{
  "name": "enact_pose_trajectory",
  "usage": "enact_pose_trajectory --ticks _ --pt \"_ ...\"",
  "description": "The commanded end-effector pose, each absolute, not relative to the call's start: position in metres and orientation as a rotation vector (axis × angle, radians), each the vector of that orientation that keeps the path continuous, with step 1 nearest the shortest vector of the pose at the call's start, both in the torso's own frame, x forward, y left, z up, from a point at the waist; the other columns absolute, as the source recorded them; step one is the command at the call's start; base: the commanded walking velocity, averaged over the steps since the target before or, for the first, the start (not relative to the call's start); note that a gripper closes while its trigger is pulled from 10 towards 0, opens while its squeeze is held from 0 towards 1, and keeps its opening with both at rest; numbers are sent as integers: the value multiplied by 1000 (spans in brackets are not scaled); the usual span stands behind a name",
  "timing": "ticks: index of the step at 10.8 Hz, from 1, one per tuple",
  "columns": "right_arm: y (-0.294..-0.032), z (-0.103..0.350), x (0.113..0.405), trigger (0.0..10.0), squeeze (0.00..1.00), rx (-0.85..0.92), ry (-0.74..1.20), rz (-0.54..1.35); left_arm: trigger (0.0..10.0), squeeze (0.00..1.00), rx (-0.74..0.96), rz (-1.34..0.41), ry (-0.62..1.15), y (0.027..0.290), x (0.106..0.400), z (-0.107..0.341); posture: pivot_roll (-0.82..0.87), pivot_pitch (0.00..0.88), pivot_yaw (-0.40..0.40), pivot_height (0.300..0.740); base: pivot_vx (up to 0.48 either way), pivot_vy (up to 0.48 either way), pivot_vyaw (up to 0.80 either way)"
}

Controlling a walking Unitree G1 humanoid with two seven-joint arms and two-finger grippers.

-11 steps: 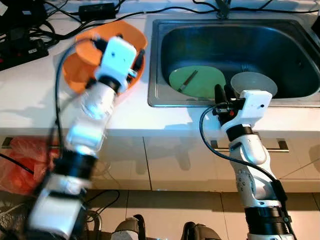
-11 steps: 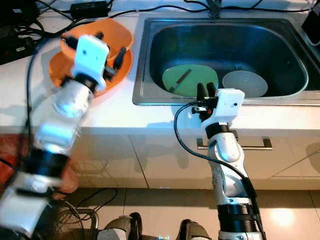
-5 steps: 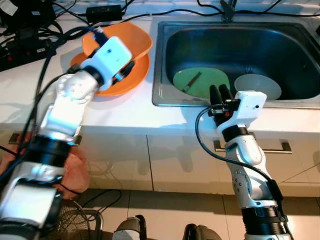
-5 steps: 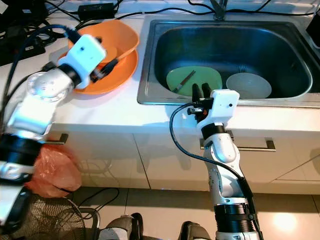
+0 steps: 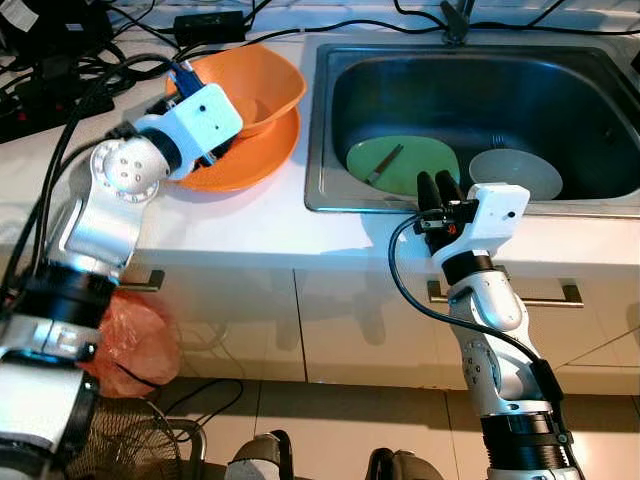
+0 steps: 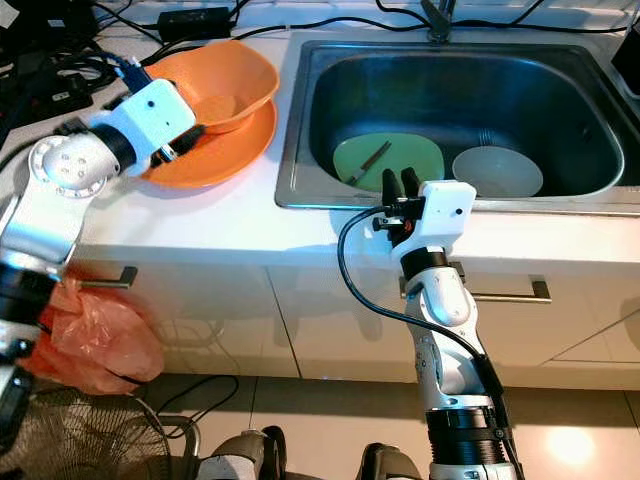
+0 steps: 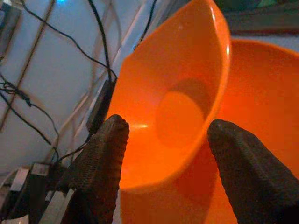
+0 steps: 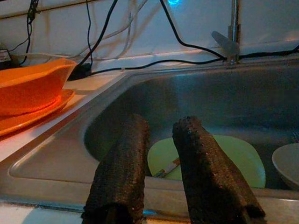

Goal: Kitchen organization

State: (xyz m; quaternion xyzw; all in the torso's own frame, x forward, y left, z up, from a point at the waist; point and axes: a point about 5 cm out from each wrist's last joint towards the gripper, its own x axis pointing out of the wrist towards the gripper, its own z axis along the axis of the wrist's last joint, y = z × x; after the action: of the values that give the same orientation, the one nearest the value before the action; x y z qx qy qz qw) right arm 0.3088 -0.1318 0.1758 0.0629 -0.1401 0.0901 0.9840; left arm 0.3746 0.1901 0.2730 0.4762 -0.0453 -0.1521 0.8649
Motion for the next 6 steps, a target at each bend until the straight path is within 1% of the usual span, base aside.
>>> enact_pose_trajectory --ticks 1,4,6 --pt "-132 175 309 10000 0 127 -278 182 10000 0 1024 -333 -74 188 378 269 62 147 47 740 0 0 0" --pt "-134 175 309 10000 0 126 -282 170 10000 0 1081 -326 -25 185 392 250 52 151 50 740 0 0 0" --pt "-134 178 309 10000 0 129 -290 167 10000 0 1117 -292 -25 182 400 248 48 153 50 740 0 0 0"
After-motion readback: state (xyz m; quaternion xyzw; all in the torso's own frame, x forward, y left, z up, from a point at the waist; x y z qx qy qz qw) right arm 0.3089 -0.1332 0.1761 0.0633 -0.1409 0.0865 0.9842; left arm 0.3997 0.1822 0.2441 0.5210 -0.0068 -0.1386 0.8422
